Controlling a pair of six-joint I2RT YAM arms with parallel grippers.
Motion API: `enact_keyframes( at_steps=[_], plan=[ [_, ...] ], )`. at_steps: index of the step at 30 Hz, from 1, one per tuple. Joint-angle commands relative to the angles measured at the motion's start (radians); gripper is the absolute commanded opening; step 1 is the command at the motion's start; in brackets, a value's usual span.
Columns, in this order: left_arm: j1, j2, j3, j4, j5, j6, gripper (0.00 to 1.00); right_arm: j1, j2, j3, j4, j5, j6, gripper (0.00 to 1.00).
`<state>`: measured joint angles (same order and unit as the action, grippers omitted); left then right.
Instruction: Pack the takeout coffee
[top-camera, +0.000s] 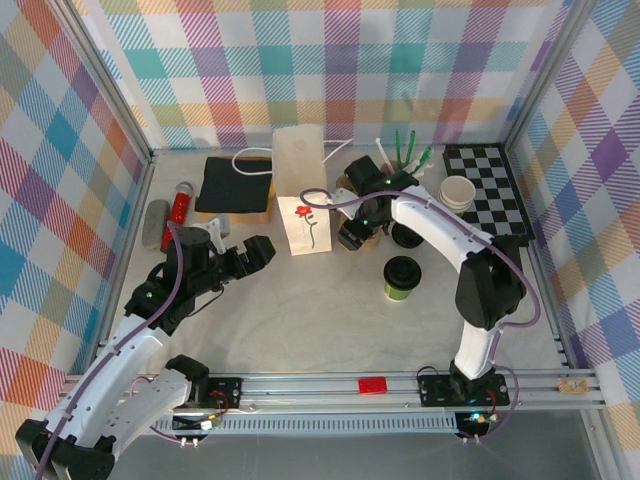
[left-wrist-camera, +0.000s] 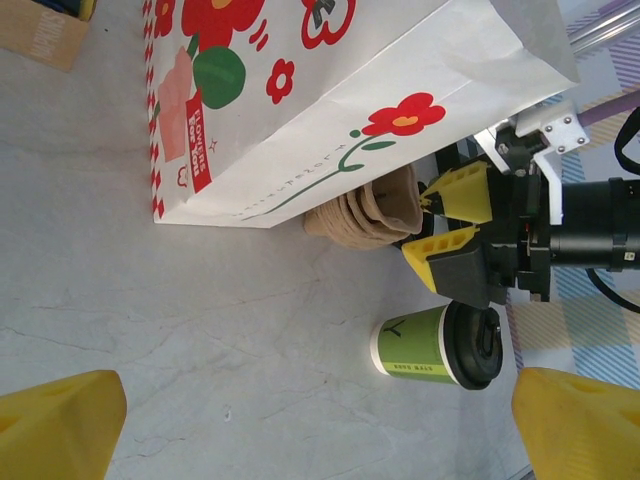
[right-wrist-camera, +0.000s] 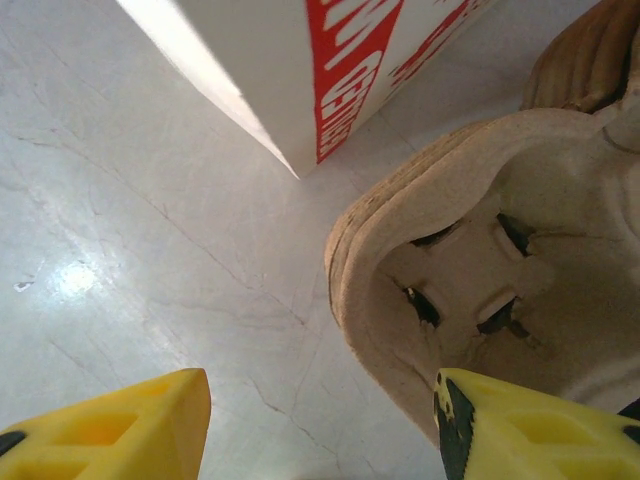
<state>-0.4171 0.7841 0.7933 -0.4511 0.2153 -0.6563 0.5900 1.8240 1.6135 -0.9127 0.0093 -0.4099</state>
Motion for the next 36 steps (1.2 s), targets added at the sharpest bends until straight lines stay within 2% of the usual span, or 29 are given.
enact_keyframes(
  at_steps=[1, 19, 31, 36],
  plan=[
    [0.018, -0.011, -0.008, -0.023, -0.004, 0.027, 0.98, 0.010, 0.023, 0.003, 0.014, 0.018, -0.026, 0.61],
    [0.024, 0.001, 0.008, -0.029, -0.018, 0.044, 0.98, 0.027, 0.070, 0.012, 0.044, 0.069, -0.027, 0.55],
    [0.026, 0.008, 0.006, -0.023, -0.013, 0.041, 0.97, 0.028, 0.077, 0.011, 0.058, 0.086, -0.027, 0.36],
    [0.026, 0.007, 0.004, -0.022, -0.014, 0.043, 0.97, 0.038, 0.077, 0.014, 0.060, 0.091, -0.030, 0.23]
  ],
)
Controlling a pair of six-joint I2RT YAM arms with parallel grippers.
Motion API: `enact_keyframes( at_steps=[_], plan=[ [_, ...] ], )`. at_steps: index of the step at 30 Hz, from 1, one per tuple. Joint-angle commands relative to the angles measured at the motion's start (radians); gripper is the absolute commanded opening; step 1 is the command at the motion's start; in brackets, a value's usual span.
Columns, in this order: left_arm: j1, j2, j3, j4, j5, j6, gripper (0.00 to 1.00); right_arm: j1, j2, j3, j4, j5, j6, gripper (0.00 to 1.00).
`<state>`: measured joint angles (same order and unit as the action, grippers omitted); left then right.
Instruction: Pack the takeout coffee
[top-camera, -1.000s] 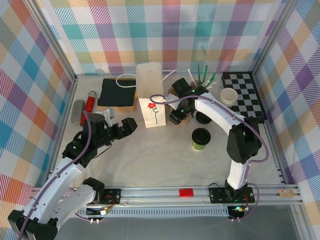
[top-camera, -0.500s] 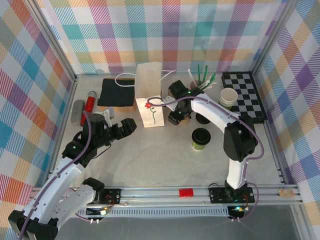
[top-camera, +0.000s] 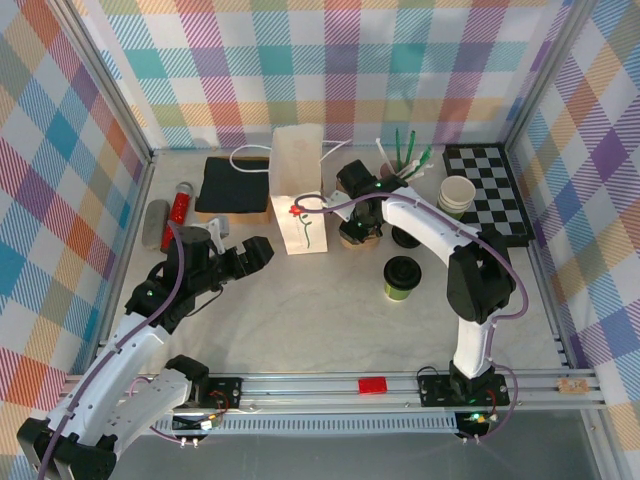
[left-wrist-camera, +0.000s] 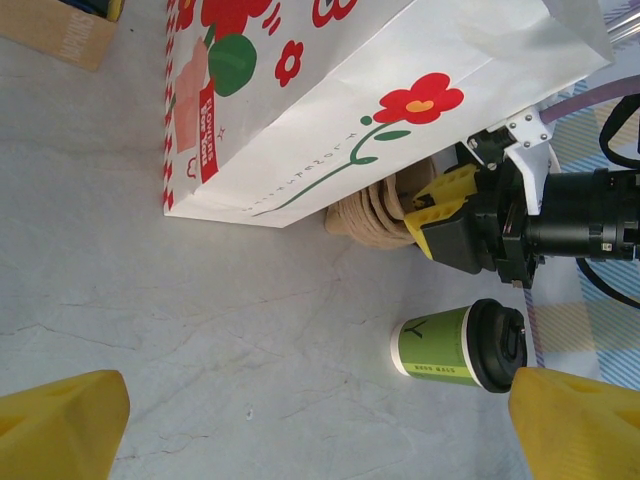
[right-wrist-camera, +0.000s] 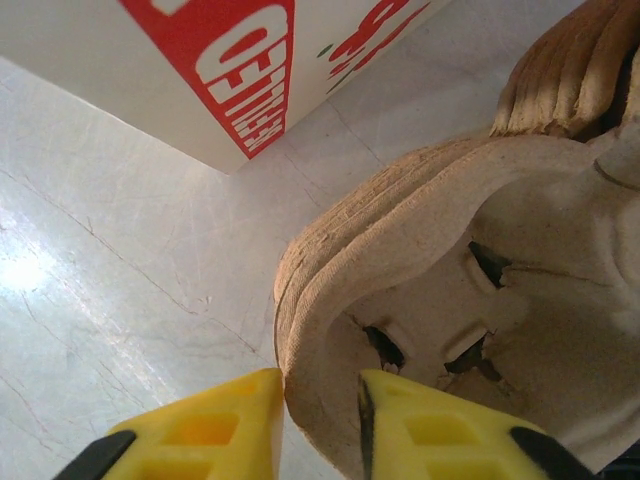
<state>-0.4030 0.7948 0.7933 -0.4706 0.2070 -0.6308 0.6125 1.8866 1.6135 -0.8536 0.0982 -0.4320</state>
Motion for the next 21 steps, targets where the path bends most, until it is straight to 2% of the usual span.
enact_keyframes(
  at_steps=[1, 7, 21],
  plan=[
    [0.011, -0.004, 0.002, -0.001, -0.006, 0.017, 0.97, 0.018, 0.013, 0.014, 0.001, 0.008, -0.010, 0.19],
    [0.012, -0.005, 0.002, 0.003, -0.006, 0.016, 0.96, 0.041, -0.009, 0.007, 0.023, 0.052, 0.001, 0.06],
    [0.012, -0.019, 0.000, -0.008, -0.021, 0.020, 0.95, 0.069, -0.115, -0.015, 0.093, 0.175, 0.016, 0.00]
  ],
)
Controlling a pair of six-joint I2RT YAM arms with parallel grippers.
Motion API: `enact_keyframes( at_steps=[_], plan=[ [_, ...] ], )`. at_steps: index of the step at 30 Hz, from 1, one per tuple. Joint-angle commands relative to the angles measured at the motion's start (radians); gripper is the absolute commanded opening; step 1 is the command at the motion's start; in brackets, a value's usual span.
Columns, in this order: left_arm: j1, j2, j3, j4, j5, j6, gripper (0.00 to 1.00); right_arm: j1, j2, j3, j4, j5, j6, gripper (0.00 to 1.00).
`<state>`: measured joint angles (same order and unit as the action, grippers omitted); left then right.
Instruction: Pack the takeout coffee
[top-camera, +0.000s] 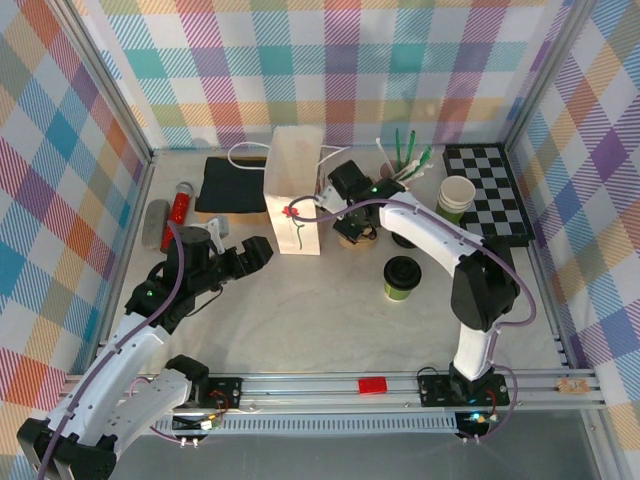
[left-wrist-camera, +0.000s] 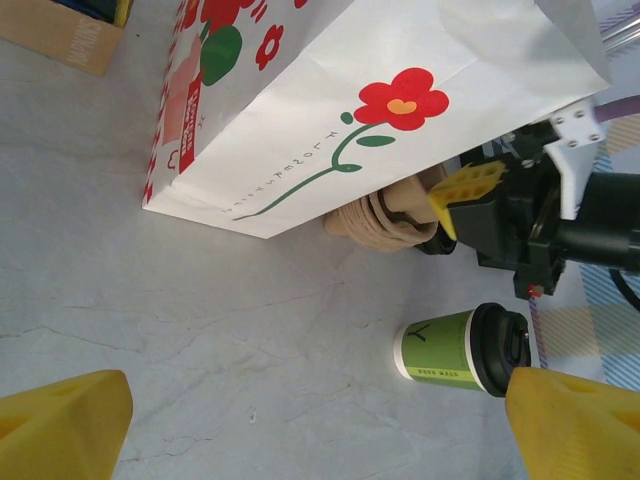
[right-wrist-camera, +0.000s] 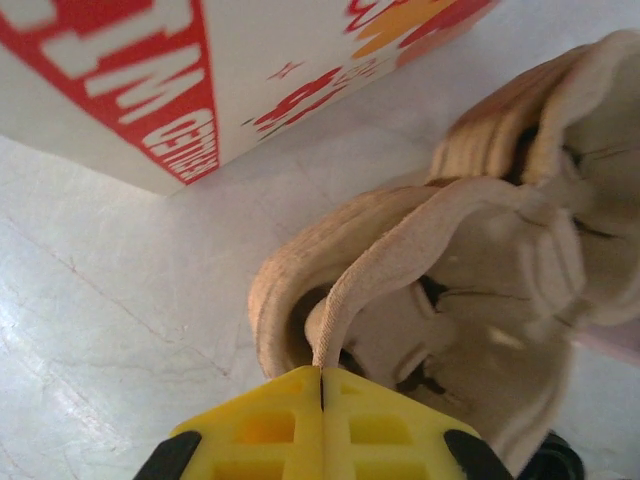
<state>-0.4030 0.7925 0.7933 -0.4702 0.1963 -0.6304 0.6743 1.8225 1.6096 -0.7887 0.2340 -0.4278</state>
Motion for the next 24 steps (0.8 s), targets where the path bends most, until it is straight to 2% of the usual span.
enact_keyframes(
  at_steps=[1, 16, 24],
  plan=[
    [0.012, -0.018, 0.001, -0.008, -0.010, 0.020, 0.95, 0.009, -0.060, -0.015, 0.034, 0.048, 0.013, 0.00],
    [0.011, -0.023, 0.000, -0.009, -0.015, 0.020, 0.95, 0.061, -0.207, -0.106, 0.177, 0.224, -0.022, 0.00],
    [0.012, -0.029, -0.008, -0.005, -0.014, 0.020, 0.95, 0.064, -0.259, -0.157, 0.272, 0.272, -0.036, 0.00]
  ],
)
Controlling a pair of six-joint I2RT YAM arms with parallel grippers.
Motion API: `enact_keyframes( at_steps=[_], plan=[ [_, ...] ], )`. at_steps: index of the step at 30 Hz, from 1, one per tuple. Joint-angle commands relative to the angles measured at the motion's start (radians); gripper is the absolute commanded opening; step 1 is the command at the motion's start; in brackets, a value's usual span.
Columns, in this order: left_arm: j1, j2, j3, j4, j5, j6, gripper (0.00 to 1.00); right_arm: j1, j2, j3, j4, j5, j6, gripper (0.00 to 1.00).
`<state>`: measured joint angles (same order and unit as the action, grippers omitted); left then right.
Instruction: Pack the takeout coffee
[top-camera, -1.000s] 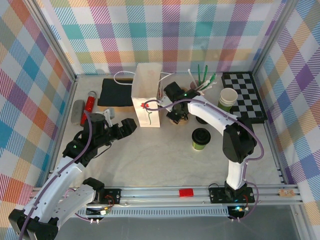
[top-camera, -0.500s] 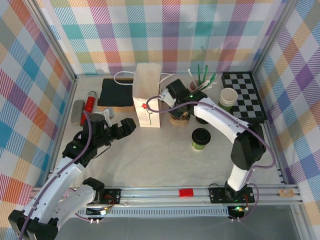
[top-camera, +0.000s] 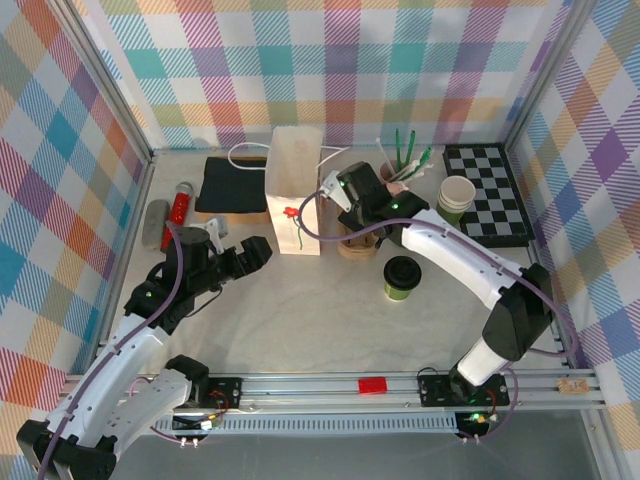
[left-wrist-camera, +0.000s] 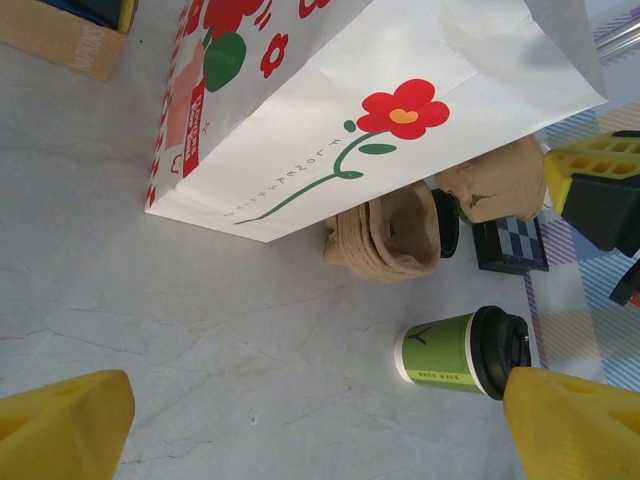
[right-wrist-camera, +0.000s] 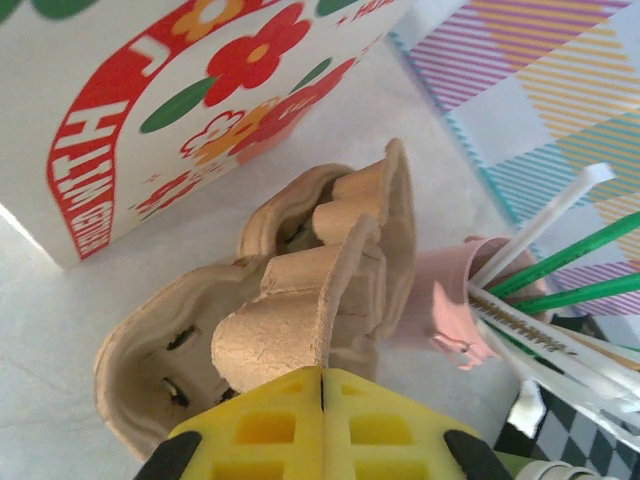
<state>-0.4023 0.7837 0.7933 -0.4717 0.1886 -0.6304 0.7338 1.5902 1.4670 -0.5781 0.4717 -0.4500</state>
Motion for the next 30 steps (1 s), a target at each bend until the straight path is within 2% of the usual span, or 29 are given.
enact_keyframes(
  at_steps=[1, 14, 22, 26, 30],
  plan=[
    [0.011, -0.021, -0.009, -0.005, -0.006, 0.020, 0.95, 0.006, -0.027, -0.016, 0.061, 0.035, -0.014, 0.00],
    [0.011, -0.032, 0.004, -0.022, -0.015, 0.026, 0.95, 0.077, -0.088, -0.134, 0.056, 0.066, 0.010, 0.02],
    [0.011, -0.029, 0.005, -0.019, -0.015, 0.026, 0.95, 0.111, -0.118, -0.211, 0.001, -0.072, 0.049, 0.07],
    [0.011, -0.029, 0.004, -0.018, -0.015, 0.026, 0.94, 0.115, -0.104, -0.212, -0.022, -0.112, 0.050, 0.12],
    [0.011, -0.034, -0.004, -0.019, -0.018, 0.026, 0.95, 0.115, -0.065, -0.194, -0.061, -0.143, 0.042, 0.27]
  ],
)
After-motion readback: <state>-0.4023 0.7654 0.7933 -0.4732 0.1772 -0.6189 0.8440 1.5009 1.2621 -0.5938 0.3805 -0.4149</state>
